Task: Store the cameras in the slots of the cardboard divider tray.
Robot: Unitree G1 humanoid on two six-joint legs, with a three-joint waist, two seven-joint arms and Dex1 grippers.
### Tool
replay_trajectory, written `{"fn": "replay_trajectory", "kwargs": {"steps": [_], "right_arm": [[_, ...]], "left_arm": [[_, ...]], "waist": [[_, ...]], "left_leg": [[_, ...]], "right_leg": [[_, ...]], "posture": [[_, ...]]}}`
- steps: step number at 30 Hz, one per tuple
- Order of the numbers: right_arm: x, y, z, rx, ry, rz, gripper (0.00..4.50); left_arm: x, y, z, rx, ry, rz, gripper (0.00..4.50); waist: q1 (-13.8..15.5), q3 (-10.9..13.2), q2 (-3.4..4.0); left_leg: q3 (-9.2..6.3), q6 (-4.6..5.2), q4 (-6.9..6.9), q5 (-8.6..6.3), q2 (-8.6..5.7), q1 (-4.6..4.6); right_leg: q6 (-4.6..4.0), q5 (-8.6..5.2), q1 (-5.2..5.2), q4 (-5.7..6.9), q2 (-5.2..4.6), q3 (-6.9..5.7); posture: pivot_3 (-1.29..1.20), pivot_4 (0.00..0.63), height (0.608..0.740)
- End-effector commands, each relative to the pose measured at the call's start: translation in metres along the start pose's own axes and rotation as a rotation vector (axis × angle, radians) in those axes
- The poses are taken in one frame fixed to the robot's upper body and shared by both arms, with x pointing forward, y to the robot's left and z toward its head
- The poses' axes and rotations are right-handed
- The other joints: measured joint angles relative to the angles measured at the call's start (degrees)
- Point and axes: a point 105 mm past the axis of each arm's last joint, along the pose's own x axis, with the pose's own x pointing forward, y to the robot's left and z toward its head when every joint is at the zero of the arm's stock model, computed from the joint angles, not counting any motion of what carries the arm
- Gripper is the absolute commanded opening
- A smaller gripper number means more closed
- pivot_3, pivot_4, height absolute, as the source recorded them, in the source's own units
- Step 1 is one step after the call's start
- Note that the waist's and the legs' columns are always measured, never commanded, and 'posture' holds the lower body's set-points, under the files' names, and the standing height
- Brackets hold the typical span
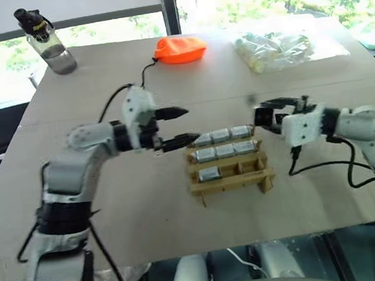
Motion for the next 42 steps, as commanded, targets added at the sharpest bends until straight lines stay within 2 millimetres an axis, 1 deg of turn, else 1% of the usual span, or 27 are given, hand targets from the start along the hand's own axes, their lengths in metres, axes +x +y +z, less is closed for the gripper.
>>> {"fn": "replay_trajectory", "kwargs": {"steps": [1,2,4,6,8,13,16,20,25,29,35,38,42], "right_arm": [[0.007,-0.009,0.019,-0.206,-0.044,-0.042,1.92],[0.010,-0.009,0.022,-0.220,-0.050,-0.055,1.92],[0.014,-0.007,0.027,-0.251,-0.059,-0.070,1.92],[0.018,-0.004,0.032,-0.258,-0.068,-0.082,1.92],[0.019,-0.005,0.034,-0.268,-0.068,-0.100,1.92],[0.019,-0.010,0.032,-0.289,-0.062,-0.123,1.92],[0.017,-0.010,0.030,-0.301,-0.059,-0.120,1.92],[0.017,-0.004,0.031,-0.321,-0.079,-0.083,1.92],[0.024,0.000,0.040,-0.387,-0.143,-0.041,1.92],[0.028,0.010,0.044,-0.436,-0.192,0.013,1.92],[0.030,0.017,0.047,-0.447,-0.222,0.044,1.92],[0.030,0.018,0.046,-0.439,-0.221,0.045,1.92],[0.029,0.014,0.044,-0.438,-0.207,0.035,1.92]], "left_arm": [[0.031,-0.008,0.004,-0.024,-0.029,-0.012,3.86],[0.040,-0.010,0.002,-0.037,-0.031,-0.002,3.86],[0.052,-0.017,0.001,-0.055,-0.045,-0.004,3.86],[0.060,-0.024,0.003,-0.081,-0.067,-0.011,3.86],[0.064,-0.025,0.004,-0.109,-0.077,0.003,3.86],[0.058,-0.022,0.003,-0.153,-0.069,0.026,3.86],[0.052,-0.024,-0.002,-0.158,-0.036,0.013,3.86],[0.047,-0.023,-0.004,-0.191,-0.009,-0.006,3.86],[0.042,-0.027,-0.007,-0.225,0.067,-0.058,3.86],[0.039,-0.029,-0.006,-0.235,0.098,-0.078,3.86],[0.038,-0.031,-0.008,-0.248,0.120,-0.093,3.86],[0.038,-0.032,-0.009,-0.259,0.129,-0.096,3.86],[0.036,-0.032,-0.013,-0.267,0.157,-0.088,3.86]], "waist": [[0.1,0.0,0.00],[0.2,0.0,0.00],[0.2,0.0,-0.01],[0.0,0.0,-0.01],[-0.2,0.0,-0.01],[-0.2,0.0,-0.01],[-0.1,0.0,-0.01],[-0.1,0.0,-0.01],[-0.2,0.0,-0.01],[-0.2,0.0,-0.01],[-0.1,0.0,-0.02],[-0.1,0.0,-0.02],[-0.1,0.0,-0.02]], "left_leg": [[-0.03,0.00,0.00,0.00,0.00,-0.02],[-0.02,0.00,-0.01,0.00,-0.01,-0.01],[-0.03,0.00,0.00,0.00,-0.02,-0.03],[-0.02,0.00,0.01,0.00,-0.02,-0.04],[-0.04,-0.01,0.00,0.01,0.00,-0.01],[-0.04,-0.05,-0.02,0.03,0.02,0.27],[-0.05,-0.05,0.00,0.03,0.02,0.35],[-0.06,-0.05,-0.01,0.03,0.02,0.31],[-0.07,-0.05,-0.01,0.03,0.01,0.33],[-0.07,-0.05,-0.01,0.03,0.02,0.33],[-0.09,-0.05,-0.01,0.03,0.02,0.30],[-0.10,-0.05,-0.01,0.03,0.02,0.30],[-0.10,-0.05,-0.01,0.03,0.02,0.31]], "right_leg": [[0.00,0.00,0.00,-0.01,-0.01,-0.02],[0.00,0.00,0.01,-0.01,-0.06,-0.01],[0.01,0.00,0.02,-0.03,-0.07,-0.01],[0.01,0.00,0.01,-0.02,-0.07,0.00],[0.00,0.00,0.01,0.00,-0.04,0.00],[0.00,-0.01,0.23,0.04,0.00,0.00],[0.01,-0.01,0.33,0.01,-0.01,0.01],[0.01,-0.01,0.32,-0.02,-0.03,0.01],[0.01,-0.01,0.33,-0.02,-0.02,-0.01],[0.01,-0.01,0.33,-0.02,-0.02,0.00],[0.00,-0.01,0.32,-0.04,-0.04,-0.02],[0.00,-0.01,0.33,-0.03,-0.04,-0.02],[0.00,-0.01,0.33,-0.02,-0.04,-0.02]], "posture": [[0.00,0.150,0.740],[0.00,0.150,0.740],[0.00,0.150,0.740],[0.00,0.150,0.740],[0.00,0.150,0.740],[0.00,0.150,0.740],[0.00,0.150,0.740],[0.00,0.150,0.740],[0.00,0.150,0.740],[0.00,0.150,0.740],[0.00,0.150,0.740],[0.00,0.150,0.740],[0.00,0.150,0.740]]}}
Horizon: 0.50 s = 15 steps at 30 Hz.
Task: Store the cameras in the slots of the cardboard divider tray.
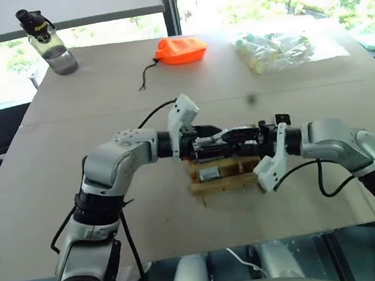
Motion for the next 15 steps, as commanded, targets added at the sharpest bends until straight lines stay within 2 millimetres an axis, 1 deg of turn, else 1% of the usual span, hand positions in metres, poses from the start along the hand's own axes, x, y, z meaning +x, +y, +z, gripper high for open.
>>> {"fn": "replay_trajectory", "kwargs": {"steps": [1,5,12,15], "right_arm": [[-0.0041,-0.0140,-0.0040,-0.028,0.012,-0.041,1.92],[-0.0019,-0.0175,-0.0050,-0.032,0.020,-0.055,1.92],[-0.0014,-0.0164,-0.0054,-0.035,0.020,-0.049,1.92],[-0.0010,-0.0159,-0.0048,-0.032,0.015,-0.047,1.92]], "left_arm": [[-0.0017,-0.0051,0.0088,0.046,0.000,-0.009,3.86],[0.0002,-0.0049,0.0042,0.025,0.017,-0.004,3.86],[0.0012,-0.0057,0.0037,0.017,0.017,-0.007,3.86],[0.0015,-0.0056,0.0034,0.016,0.016,-0.006,3.09]], "waist": [[0.0,0.0,0.00],[0.0,0.0,0.00],[0.0,0.0,0.00],[0.0,0.0,0.00]], "left_leg": [[0.00,0.00,0.00,0.00,0.00,0.00],[0.01,0.00,0.00,0.00,0.00,0.00],[0.00,0.00,0.00,0.00,0.00,-0.01],[0.00,0.00,0.00,0.00,0.00,-0.01]], "right_leg": [[0.00,0.00,0.00,0.00,0.00,0.00],[0.00,0.00,0.00,0.00,0.00,0.01],[0.00,0.00,0.00,0.00,0.00,0.00],[0.00,0.00,0.00,0.00,0.00,0.00]], "posture": [[0.00,0.150,0.740],[0.00,0.150,0.740],[0.00,0.150,0.740],[0.00,0.150,0.740]]}}
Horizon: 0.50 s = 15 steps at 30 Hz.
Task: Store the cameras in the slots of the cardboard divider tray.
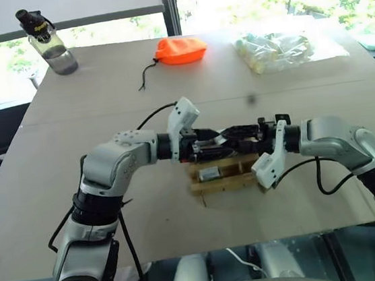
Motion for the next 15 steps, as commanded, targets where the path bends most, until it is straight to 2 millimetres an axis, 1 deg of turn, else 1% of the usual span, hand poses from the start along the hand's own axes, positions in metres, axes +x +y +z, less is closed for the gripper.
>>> {"fn": "replay_trajectory", "kwargs": {"steps": [1,2,6,10,12,13,14,15], "right_arm": [[-0.0021,-0.0128,-0.0002,-0.026,-0.005,-0.046,1.92],[-0.0019,-0.0128,-0.0002,-0.025,-0.006,-0.046,1.92],[-0.0009,-0.0134,0.0000,-0.023,-0.009,-0.049,1.92],[-0.0005,-0.0119,0.0002,-0.013,-0.002,-0.044,1.92],[-0.0027,-0.0099,-0.0033,0.039,0.038,-0.044,2.98],[-0.0029,-0.0105,-0.0019,0.043,0.035,-0.048,3.41],[-0.0041,-0.0134,-0.0005,0.048,0.029,-0.072,3.85],[-0.0057,-0.0174,-0.0004,0.060,0.030,-0.105,4.39]], "left_arm": [[0.0010,-0.0075,0.0090,0.046,-0.018,-0.023,2.76],[0.0011,-0.0075,0.0091,0.046,-0.018,-0.023,2.28],[0.0015,-0.0092,0.0089,0.042,-0.020,-0.034,0.76],[0.0024,-0.0102,0.0074,0.039,-0.017,-0.035,0.76],[0.0029,-0.0099,0.0077,0.042,-0.017,-0.033,0.76],[0.0028,-0.0093,0.0078,0.044,-0.016,-0.032,0.76],[0.0029,-0.0082,0.0084,0.048,-0.016,-0.028,0.76],[0.0028,-0.0071,0.0089,0.053,-0.016,-0.023,0.76]], "waist": [[0.0,0.0,0.00],[0.0,0.0,0.00],[0.0,0.0,-0.01],[0.0,0.0,-0.01],[0.0,0.0,-0.01],[0.0,0.0,-0.01],[0.0,0.0,-0.01],[0.0,0.0,-0.01]], "left_leg": [[0.00,0.00,0.00,0.00,0.00,0.00],[0.00,0.00,0.00,0.00,0.00,0.00],[0.00,0.00,0.00,0.00,0.00,0.00],[0.00,0.00,0.00,0.00,0.00,0.01],[0.00,0.00,0.00,0.00,0.00,0.00],[0.00,0.00,0.00,0.00,0.00,0.00],[-0.01,0.00,0.00,0.00,0.00,-0.01],[-0.02,0.00,0.00,0.00,0.00,-0.01]], "right_leg": [[0.00,0.00,0.00,0.00,0.00,0.00],[0.00,0.00,0.00,0.00,0.00,0.00],[0.00,0.00,0.00,0.00,0.00,0.00],[0.00,0.00,0.00,0.00,0.00,0.00],[0.00,0.00,0.00,0.00,0.00,0.01],[0.00,0.00,0.00,0.00,0.00,0.01],[0.00,0.00,0.00,0.00,0.00,-0.01],[0.00,0.00,0.00,-0.01,0.00,-0.01]], "posture": [[0.00,0.150,0.740],[0.00,0.150,0.740],[0.00,0.150,0.740],[0.00,0.150,0.740],[0.00,0.150,0.740],[0.00,0.150,0.740],[0.00,0.150,0.740],[0.00,0.150,0.740]]}}
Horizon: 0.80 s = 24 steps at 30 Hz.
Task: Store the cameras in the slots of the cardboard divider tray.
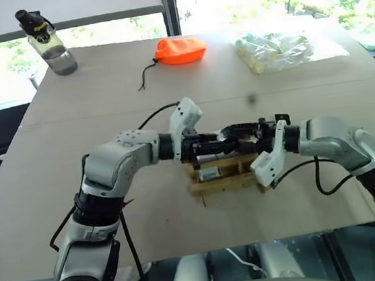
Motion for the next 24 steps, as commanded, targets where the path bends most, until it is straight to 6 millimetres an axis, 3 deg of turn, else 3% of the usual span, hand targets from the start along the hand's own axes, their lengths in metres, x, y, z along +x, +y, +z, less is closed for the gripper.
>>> {"fn": "replay_trajectory", "kwargs": {"steps": [1,4,8,11,16,21,24], "right_arm": [[-0.011,-0.026,-0.002,0.067,0.028,-0.152,4.45],[-0.027,-0.027,-0.014,0.301,0.082,-0.194,4.45],[-0.064,-0.012,-0.022,0.655,0.106,-0.147,4.45],[-0.104,-0.001,-0.011,1.050,0.051,-0.130,4.45],[-0.151,0.018,0.016,1.405,-0.051,-0.067,4.45],[-0.190,0.030,0.027,1.536,-0.127,-0.142,4.45],[-0.202,0.042,0.036,1.601,-0.120,-0.089,4.45]], "left_arm": [[0.000,-0.003,0.010,0.050,-0.023,-0.014,0.76],[0.001,-0.005,0.013,0.122,-0.028,-0.027,0.76],[0.000,-0.018,0.014,0.199,-0.039,-0.080,0.76],[-0.004,-0.022,0.012,0.232,-0.024,-0.092,0.76],[-0.008,-0.021,0.003,0.291,0.053,-0.051,0.76],[-0.002,-0.026,-0.004,0.304,0.112,-0.041,0.76],[0.003,-0.026,-0.008,0.312,0.140,-0.021,0.76]], "waist": [[0.0,0.0,0.00],[0.2,0.0,0.00],[0.6,0.0,-0.02],[1.1,0.0,-0.02],[1.4,0.0,-0.05],[1.5,0.0,-0.07],[1.5,0.0,-0.07]], "left_leg": [[0.01,0.00,0.00,0.00,0.00,0.00],[-0.05,0.00,0.00,0.00,0.00,-0.01],[-0.08,0.01,0.00,0.00,-0.01,-0.03],[-0.11,0.04,-0.03,-0.02,-0.02,-0.05],[-0.23,0.25,-0.08,-0.15,-0.01,0.10],[-0.42,0.34,0.00,-0.19,-0.03,0.18],[-0.41,0.39,0.06,-0.22,-0.04,0.20]], "right_leg": [[0.00,0.00,0.00,0.00,0.00,0.01],[0.00,0.00,0.02,-0.01,0.00,-0.04],[-0.01,0.01,0.05,-0.04,-0.03,-0.06],[-0.01,0.01,0.06,-0.07,-0.07,-0.07],[-0.02,-0.01,0.20,-0.09,0.04,-0.05],[0.00,-0.02,0.45,-0.18,0.01,-0.11],[0.06,-0.05,0.51,-0.22,0.00,-0.10]], "posture": [[0.00,0.150,0.740],[0.00,0.150,0.740],[0.00,0.150,0.740],[0.00,0.150,0.740],[0.00,0.150,0.740],[0.00,0.150,0.740],[0.00,0.150,0.740]]}}
